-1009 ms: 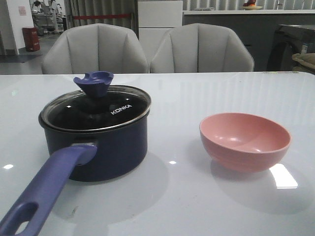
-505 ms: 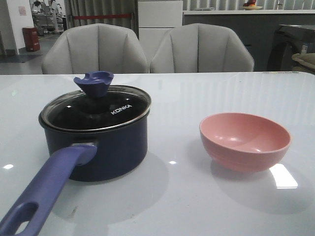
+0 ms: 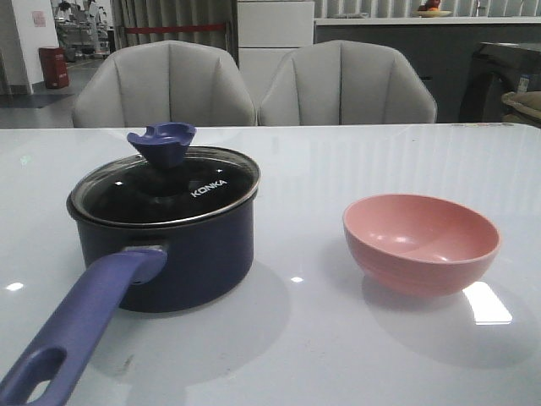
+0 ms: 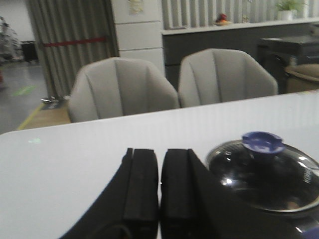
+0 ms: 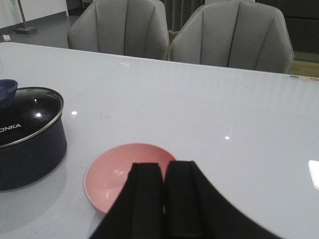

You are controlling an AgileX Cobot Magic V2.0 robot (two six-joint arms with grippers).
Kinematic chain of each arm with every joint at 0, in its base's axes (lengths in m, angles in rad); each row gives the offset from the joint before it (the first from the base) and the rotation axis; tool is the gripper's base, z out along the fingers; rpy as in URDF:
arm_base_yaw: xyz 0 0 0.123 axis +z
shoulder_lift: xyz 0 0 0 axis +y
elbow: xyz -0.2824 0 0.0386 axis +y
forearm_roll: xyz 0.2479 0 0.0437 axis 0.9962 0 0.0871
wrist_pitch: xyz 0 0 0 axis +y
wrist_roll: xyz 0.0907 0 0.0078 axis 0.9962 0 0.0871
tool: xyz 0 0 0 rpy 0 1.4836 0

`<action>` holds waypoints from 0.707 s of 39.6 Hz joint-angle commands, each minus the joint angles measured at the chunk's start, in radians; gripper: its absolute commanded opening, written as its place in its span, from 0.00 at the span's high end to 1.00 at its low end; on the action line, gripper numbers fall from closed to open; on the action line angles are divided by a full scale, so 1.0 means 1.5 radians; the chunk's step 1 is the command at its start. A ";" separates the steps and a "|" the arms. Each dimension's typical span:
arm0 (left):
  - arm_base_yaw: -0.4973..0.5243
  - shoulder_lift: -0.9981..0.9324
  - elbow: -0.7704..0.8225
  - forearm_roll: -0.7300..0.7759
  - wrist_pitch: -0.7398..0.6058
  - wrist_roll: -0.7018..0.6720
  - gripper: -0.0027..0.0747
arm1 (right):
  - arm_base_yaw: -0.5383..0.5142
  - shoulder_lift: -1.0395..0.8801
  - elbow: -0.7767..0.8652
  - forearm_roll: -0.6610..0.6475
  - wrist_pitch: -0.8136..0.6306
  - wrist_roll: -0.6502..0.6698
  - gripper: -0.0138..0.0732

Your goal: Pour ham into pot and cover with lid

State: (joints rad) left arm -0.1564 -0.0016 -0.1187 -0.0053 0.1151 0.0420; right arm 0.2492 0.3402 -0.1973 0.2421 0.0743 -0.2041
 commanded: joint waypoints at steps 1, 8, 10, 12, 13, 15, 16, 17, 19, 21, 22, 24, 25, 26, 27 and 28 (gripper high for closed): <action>0.039 -0.016 0.031 -0.014 -0.123 -0.015 0.82 | 0.000 0.004 -0.018 0.003 -0.056 -0.003 0.68; 0.060 -0.017 0.093 -0.014 -0.146 -0.032 0.82 | 0.000 0.004 -0.018 0.003 -0.056 -0.003 0.68; 0.060 -0.017 0.105 -0.014 -0.153 -0.032 0.82 | 0.000 0.004 -0.018 0.003 -0.056 -0.003 0.68; 0.060 -0.017 0.104 -0.014 -0.133 -0.032 0.82 | 0.000 0.004 -0.018 0.003 -0.056 -0.003 0.68; 0.060 -0.017 0.104 -0.014 -0.133 -0.032 0.82 | 0.000 0.004 -0.018 0.003 -0.056 -0.003 0.68; 0.060 -0.017 0.104 -0.014 -0.133 -0.032 0.82 | 0.000 0.004 -0.018 0.003 -0.056 -0.003 0.68; 0.060 -0.017 0.104 -0.014 -0.134 -0.032 0.82 | 0.000 0.004 -0.018 0.003 -0.056 -0.003 0.68; 0.060 -0.017 0.104 -0.014 -0.134 -0.032 0.82 | 0.000 0.004 -0.018 0.003 -0.056 -0.003 0.68; 0.060 -0.017 0.104 -0.014 -0.134 -0.032 0.82 | 0.000 0.004 -0.018 0.003 -0.056 -0.003 0.68; 0.060 -0.017 0.104 -0.014 -0.134 -0.032 0.82 | 0.000 0.004 -0.018 0.003 -0.056 -0.003 0.68; 0.060 -0.017 0.104 -0.014 -0.134 -0.032 0.82 | 0.000 0.004 -0.018 0.003 -0.056 -0.003 0.68; 0.060 -0.017 0.104 -0.014 -0.134 -0.032 0.82 | 0.000 0.004 -0.018 0.003 -0.056 -0.003 0.68; 0.060 -0.017 0.104 -0.014 -0.134 -0.032 0.82 | 0.000 0.004 -0.018 0.003 -0.056 -0.003 0.68; 0.060 -0.017 0.104 -0.014 -0.134 -0.032 0.82 | 0.000 0.004 -0.018 0.003 -0.056 -0.003 0.68; 0.060 -0.017 0.104 -0.014 -0.134 -0.032 0.82 | 0.000 0.004 -0.018 0.003 -0.056 -0.003 0.68; 0.060 -0.017 0.104 -0.014 -0.134 -0.032 0.82 | 0.000 0.004 -0.018 0.003 -0.056 -0.003 0.68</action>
State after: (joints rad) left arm -0.0689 -0.0063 0.0061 -0.0148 -0.0123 0.0064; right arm 0.2492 0.3402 -0.1973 0.2421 0.0743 -0.2041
